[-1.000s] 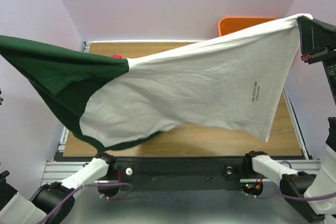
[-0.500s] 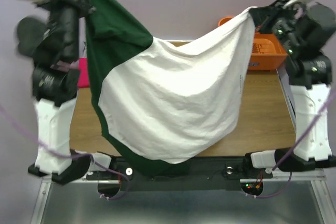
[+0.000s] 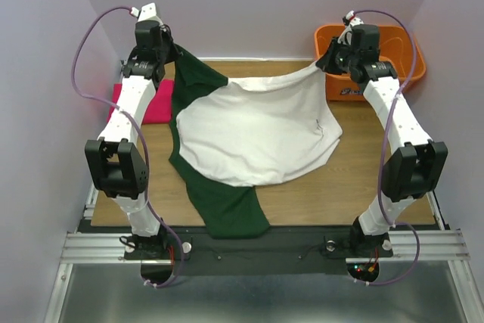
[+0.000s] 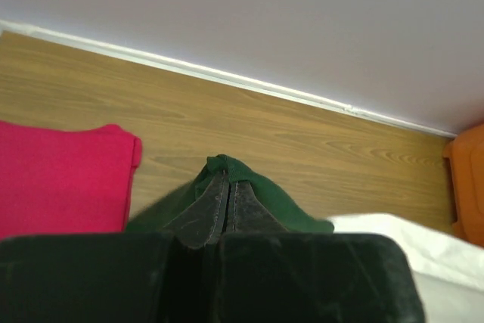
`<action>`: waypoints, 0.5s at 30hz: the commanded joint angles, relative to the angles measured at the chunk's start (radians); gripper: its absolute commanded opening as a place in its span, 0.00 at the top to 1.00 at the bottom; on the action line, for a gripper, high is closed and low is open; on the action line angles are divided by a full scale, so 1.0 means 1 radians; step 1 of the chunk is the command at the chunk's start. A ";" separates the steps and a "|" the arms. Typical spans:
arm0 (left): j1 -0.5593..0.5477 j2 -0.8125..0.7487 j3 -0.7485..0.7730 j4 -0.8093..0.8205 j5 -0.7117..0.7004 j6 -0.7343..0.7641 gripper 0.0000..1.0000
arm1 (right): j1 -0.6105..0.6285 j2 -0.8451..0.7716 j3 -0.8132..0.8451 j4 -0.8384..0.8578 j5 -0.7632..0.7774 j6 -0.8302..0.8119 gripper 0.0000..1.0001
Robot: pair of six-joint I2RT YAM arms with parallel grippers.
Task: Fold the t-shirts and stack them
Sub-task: Flatten the tshirt out
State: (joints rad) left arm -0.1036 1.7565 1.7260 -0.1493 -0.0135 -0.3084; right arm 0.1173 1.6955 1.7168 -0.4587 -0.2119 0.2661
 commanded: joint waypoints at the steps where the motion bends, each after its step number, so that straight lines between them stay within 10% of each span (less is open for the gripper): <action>1: 0.028 -0.106 -0.052 0.143 0.079 -0.044 1.00 | -0.007 0.003 -0.019 0.130 -0.057 -0.028 0.99; 15: 0.061 -0.461 -0.232 0.198 0.142 -0.103 1.00 | -0.007 -0.178 -0.114 0.155 -0.041 0.002 0.99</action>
State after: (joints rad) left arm -0.0509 1.4410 1.4212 -0.0399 0.0807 -0.3828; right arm 0.1169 1.6707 1.5597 -0.3859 -0.2684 0.2619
